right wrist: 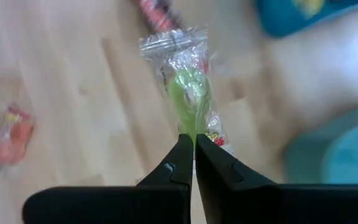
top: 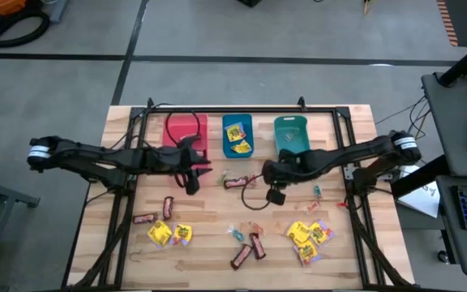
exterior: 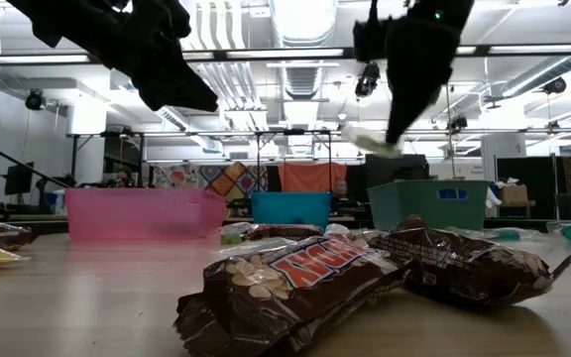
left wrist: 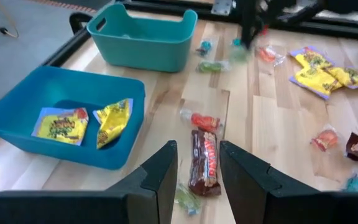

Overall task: Sort candy
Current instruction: Put the green gummy candy into the green bin

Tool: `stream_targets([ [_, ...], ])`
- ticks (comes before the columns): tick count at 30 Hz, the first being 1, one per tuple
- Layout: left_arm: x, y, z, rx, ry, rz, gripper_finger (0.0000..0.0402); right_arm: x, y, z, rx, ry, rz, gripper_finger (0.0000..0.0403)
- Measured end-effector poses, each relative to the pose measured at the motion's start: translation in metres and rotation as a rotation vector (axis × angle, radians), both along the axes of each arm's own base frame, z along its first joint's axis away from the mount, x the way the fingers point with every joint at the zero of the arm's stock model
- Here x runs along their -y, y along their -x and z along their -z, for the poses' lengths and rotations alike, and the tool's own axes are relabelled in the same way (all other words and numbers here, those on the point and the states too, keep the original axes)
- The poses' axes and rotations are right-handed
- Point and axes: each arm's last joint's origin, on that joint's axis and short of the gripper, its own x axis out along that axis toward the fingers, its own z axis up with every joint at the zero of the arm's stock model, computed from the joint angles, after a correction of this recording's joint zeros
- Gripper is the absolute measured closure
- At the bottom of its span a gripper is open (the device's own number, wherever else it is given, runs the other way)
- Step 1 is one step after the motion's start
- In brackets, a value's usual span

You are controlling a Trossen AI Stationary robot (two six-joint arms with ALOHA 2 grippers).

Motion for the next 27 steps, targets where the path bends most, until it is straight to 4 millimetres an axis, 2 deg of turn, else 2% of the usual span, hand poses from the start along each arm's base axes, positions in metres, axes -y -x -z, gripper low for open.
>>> stream_targets([
  [4, 0.003, -0.005, 0.003, 0.011, 0.012, 0.007, 0.0297, 0.017, 0.012, -0.015, 0.003, 0.064, 0.034, 0.0394],
  [8, 0.007, -0.008, 0.003, 0.026, 0.034, 0.015, 0.0297, 0.043, 0.026, -0.02, -0.052, 0.106, 0.096, 0.0394],
  [19, 0.019, -0.007, 0.003, 0.031, 0.052, 0.056, 0.0297, 0.123, 0.057, 0.0, -0.233, 0.124, 0.237, 0.0394],
  [27, 0.024, -0.008, 0.004, 0.026, 0.071, 0.066, 0.0297, 0.154, 0.076, 0.012, -0.285, 0.109, 0.321, 0.0394],
])
